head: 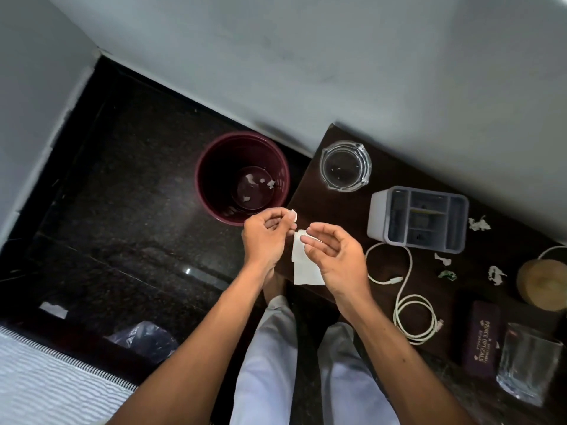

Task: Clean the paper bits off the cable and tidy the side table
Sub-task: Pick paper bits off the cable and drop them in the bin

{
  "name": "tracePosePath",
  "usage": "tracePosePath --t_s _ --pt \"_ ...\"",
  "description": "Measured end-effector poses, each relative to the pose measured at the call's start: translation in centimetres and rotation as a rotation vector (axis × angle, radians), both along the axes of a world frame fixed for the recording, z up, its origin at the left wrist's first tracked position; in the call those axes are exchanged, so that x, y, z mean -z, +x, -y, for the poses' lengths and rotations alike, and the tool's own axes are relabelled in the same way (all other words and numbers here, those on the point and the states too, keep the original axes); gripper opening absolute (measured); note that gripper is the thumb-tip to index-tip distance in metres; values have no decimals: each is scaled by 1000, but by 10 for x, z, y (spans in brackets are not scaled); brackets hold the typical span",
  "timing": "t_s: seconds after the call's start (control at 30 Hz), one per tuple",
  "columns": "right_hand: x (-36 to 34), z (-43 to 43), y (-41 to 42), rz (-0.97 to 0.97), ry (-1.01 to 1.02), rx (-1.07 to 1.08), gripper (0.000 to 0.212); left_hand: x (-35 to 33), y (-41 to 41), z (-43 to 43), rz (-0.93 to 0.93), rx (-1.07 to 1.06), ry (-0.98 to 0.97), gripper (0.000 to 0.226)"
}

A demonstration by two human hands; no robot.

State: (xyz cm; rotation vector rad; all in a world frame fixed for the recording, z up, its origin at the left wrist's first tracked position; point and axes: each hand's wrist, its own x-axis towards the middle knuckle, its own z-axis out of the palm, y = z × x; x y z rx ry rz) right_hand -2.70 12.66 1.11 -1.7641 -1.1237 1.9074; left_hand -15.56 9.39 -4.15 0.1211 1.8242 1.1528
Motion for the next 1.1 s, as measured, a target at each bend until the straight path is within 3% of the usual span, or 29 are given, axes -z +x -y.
tracePosePath --t_s 0.23,0.5,0.63,1.1 --pt "7 -8 -14 72 -2 -7 34 27 -37 -12 38 -26 -61 5" --pt "15 -16 -13 115 -13 -3 29 53 -73 -14 -57 -86 -191 16" --pt "20 -19 -11 114 -29 11 31 65 -84 -19 -59 -123 -223 6" --pt "19 -24 -12 82 -25 32 39 47 -82 -23 210 -335 -118 29"
